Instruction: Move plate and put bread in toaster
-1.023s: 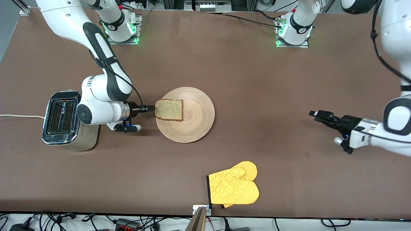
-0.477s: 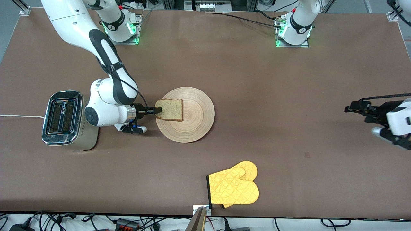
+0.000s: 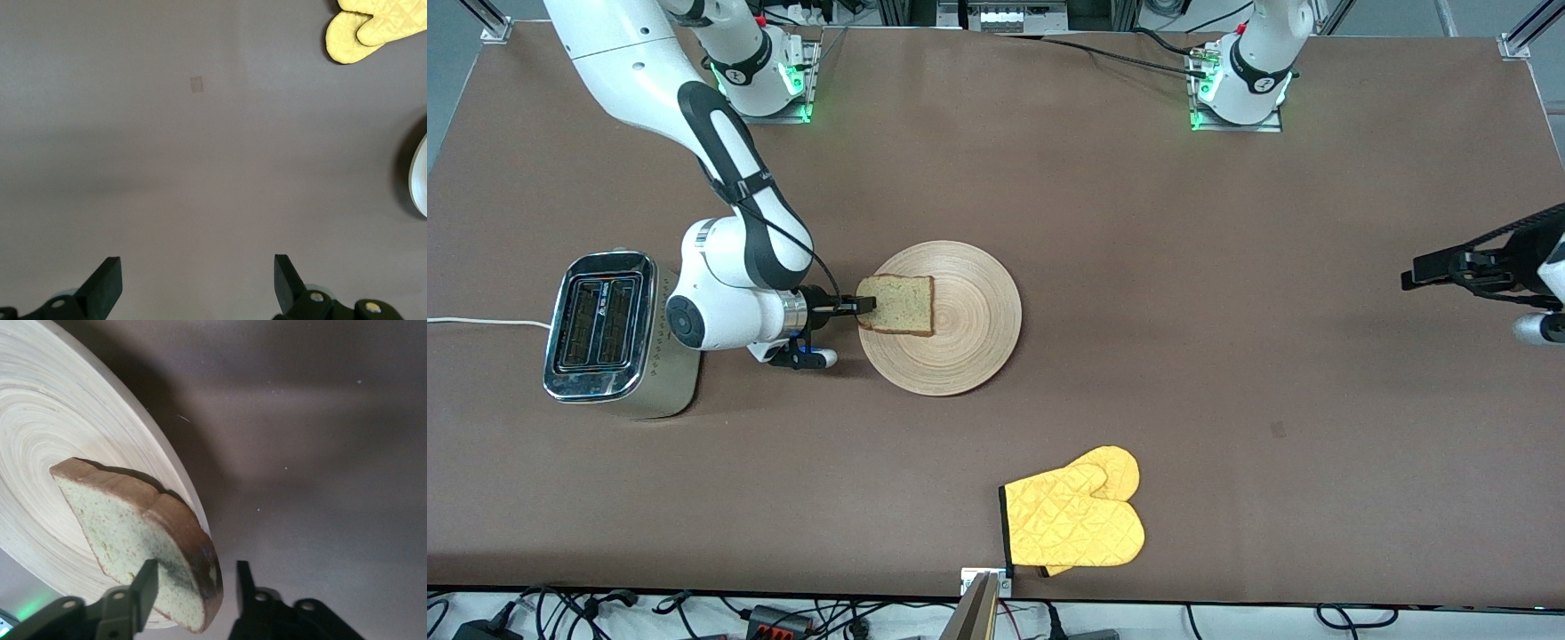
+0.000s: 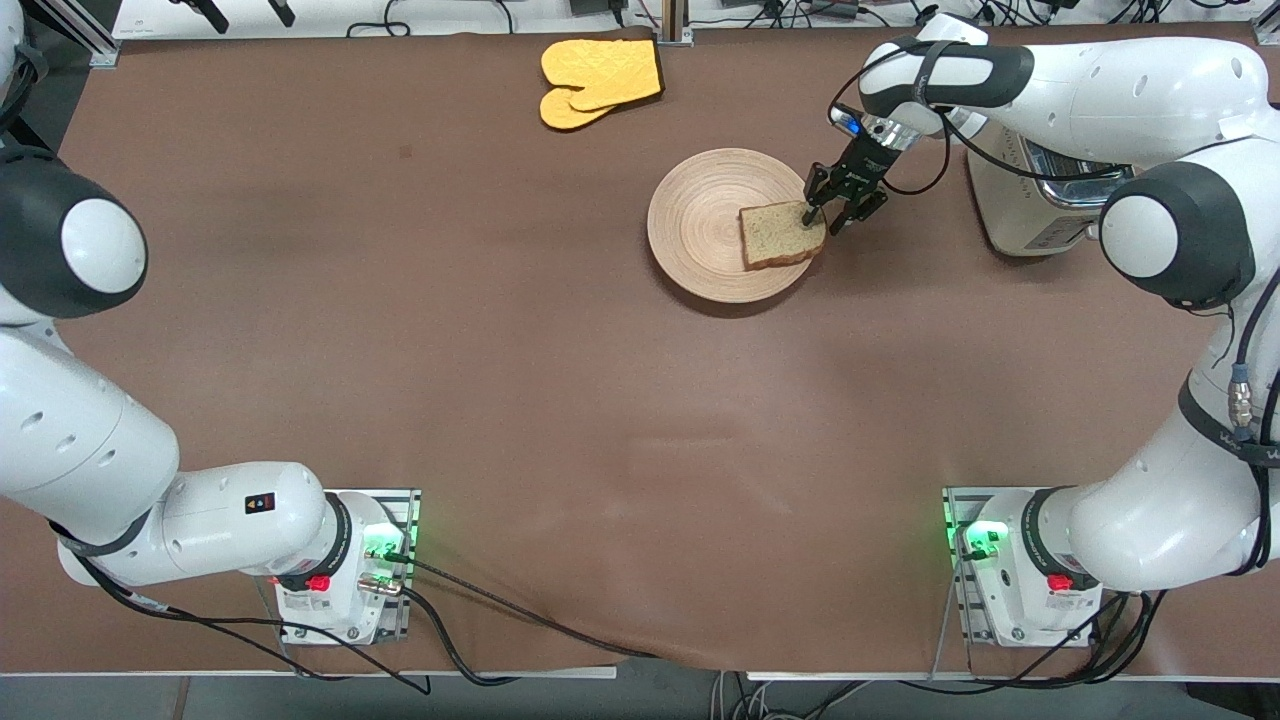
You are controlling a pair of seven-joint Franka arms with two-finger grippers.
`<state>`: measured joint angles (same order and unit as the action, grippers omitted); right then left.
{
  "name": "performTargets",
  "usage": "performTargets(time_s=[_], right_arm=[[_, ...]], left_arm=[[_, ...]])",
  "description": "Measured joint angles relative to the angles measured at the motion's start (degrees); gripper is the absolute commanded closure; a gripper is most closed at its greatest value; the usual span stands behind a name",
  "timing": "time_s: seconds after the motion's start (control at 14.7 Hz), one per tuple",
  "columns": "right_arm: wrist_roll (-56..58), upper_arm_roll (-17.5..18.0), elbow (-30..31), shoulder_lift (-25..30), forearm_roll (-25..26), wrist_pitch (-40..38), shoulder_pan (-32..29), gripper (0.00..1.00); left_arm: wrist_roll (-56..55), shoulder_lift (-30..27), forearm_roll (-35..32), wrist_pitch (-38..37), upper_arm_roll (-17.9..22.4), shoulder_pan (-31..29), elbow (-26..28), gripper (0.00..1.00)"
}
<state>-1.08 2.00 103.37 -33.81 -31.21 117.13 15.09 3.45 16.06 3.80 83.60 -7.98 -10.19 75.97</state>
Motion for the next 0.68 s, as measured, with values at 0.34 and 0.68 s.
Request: performTargets(time_s=[0.34, 0.68], right_arm=[[0.0, -0.06, -0.44, 0.0, 0.01, 0.0, 0.0, 0.62], [0.0, -0.28, -0.96, -0.01, 0.02, 0.0, 0.0, 0.73]], left_arm=[[-0.53, -12.58, -0.03, 10.84, -0.14, 0.09, 20.35, 0.0], [-0.67, -15.94, -0.11, 17.99, -0.21, 0.13, 26.85, 0.0]])
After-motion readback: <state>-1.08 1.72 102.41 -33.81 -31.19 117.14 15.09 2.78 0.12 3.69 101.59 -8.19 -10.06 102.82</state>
